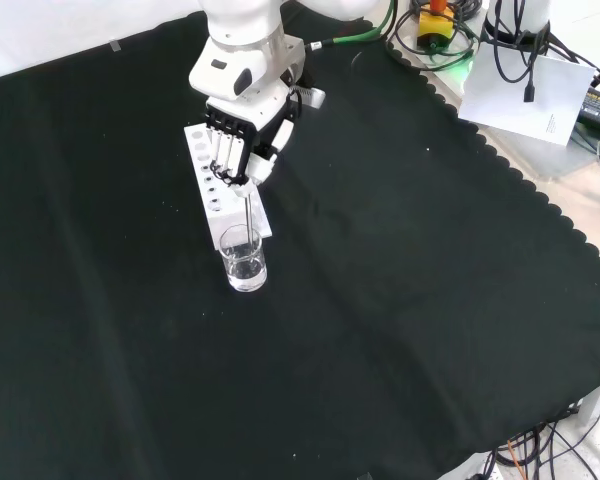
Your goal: Stir in the beaker to the left of the white test tube rack with the glass rod.
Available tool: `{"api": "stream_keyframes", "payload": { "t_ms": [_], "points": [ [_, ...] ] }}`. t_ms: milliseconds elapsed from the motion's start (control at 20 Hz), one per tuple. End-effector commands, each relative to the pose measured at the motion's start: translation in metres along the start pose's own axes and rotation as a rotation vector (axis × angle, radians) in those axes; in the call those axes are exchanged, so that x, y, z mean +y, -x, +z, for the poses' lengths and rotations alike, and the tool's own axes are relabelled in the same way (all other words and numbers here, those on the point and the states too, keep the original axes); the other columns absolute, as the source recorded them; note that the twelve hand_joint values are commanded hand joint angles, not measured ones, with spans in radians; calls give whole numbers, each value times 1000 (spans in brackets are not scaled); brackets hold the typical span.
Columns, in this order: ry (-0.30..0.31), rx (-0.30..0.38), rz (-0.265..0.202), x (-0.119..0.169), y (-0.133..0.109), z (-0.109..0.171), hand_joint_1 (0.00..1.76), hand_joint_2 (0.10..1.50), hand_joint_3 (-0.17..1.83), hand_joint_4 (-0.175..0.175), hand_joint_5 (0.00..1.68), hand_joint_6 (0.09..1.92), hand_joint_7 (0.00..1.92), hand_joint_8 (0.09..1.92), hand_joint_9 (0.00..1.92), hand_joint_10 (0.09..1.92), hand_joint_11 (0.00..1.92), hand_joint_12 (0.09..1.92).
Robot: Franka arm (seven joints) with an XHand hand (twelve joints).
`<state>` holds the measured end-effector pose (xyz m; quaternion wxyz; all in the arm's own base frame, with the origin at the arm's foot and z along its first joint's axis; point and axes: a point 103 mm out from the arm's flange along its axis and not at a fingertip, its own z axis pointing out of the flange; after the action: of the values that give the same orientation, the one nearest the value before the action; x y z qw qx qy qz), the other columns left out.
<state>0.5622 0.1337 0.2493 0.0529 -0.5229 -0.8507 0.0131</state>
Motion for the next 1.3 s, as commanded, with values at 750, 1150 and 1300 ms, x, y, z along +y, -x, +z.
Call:
{"api": "stream_keyframes", "payload": {
  "t_ms": [750,1150,1300],
  "points": [
    [-5,-27,48,-6,27,-3,1384,1134,0,-175,873,765,841,1261,1022,1280,1572,655],
    [-8,-24,-4,-7,-12,-1,1384,1134,0,-175,873,766,841,1261,1022,1281,1572,657],
    [-23,-19,-29,0,-24,5,1384,1134,0,-175,873,766,842,1261,1022,1281,1572,657]
  ]
}}
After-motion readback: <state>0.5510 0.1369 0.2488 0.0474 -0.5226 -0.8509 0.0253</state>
